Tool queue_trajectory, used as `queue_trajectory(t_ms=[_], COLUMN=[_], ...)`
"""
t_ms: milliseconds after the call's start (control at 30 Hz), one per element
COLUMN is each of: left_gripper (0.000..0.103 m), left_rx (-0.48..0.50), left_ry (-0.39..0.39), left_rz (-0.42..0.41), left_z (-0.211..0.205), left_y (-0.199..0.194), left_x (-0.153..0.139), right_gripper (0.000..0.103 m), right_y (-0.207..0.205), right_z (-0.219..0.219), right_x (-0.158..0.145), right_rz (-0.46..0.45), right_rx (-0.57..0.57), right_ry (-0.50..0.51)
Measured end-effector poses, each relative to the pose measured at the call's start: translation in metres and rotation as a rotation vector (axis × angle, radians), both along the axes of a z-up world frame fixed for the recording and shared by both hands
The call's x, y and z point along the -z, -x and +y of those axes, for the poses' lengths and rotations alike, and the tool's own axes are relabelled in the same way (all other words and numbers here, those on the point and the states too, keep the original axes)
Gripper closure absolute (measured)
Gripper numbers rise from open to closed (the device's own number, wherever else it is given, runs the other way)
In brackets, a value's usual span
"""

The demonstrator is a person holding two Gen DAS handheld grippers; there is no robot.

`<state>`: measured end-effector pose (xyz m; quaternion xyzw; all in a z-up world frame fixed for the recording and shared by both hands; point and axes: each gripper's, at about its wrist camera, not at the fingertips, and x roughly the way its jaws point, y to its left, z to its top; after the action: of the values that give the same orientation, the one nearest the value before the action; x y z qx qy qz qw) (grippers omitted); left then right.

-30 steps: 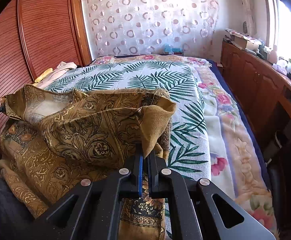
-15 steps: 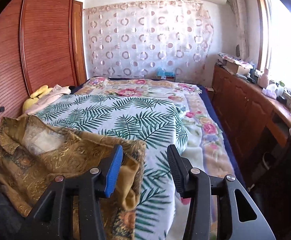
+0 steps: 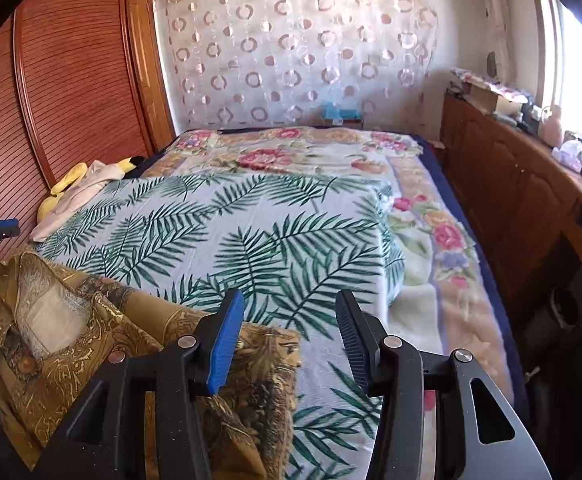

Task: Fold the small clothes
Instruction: 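Grasp the gold shirt's edge with both grippers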

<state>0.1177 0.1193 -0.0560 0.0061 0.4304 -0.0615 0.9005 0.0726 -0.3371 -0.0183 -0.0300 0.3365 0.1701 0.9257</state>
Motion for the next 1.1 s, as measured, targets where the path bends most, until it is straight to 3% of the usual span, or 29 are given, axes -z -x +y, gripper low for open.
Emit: queue_trajectory(t_ms=[233,533,733,933,1100], left_gripper=[0.025,0.025,0.053,0.059,0.071], left_rx=[-0.001,-0.005,0.054,0.064,0.084], left_ry=[-0.029,-0.016,0.021,-0.007,-0.005], left_rz=[0.111,0.103,0.110,0.116,0.115], left_z=[-0.003,-0.004,-0.009,-0.018,-0.022], left_y=[0.004,0.010,0.010,0.007,0.009], left_x=[0.036,0.040,0.037,0.037,0.037], right_gripper=[0.053,0.045,0.045,0.045,0.045], right_y=[-0.008,-0.016,-0.027,-0.034,-0.031], right_z=[0.009,0.003,0.008,0.010,0.014], right_x=[0.014,0.017,0.028,0.033,0.034], right_rz=[0.105,0.165,0.190,0.207,0.211], right_rx=[-0.030,-0.025,-0.036,-0.069,-0.083], right_ry=[0.079,0.071,0.060,0.017,0.039])
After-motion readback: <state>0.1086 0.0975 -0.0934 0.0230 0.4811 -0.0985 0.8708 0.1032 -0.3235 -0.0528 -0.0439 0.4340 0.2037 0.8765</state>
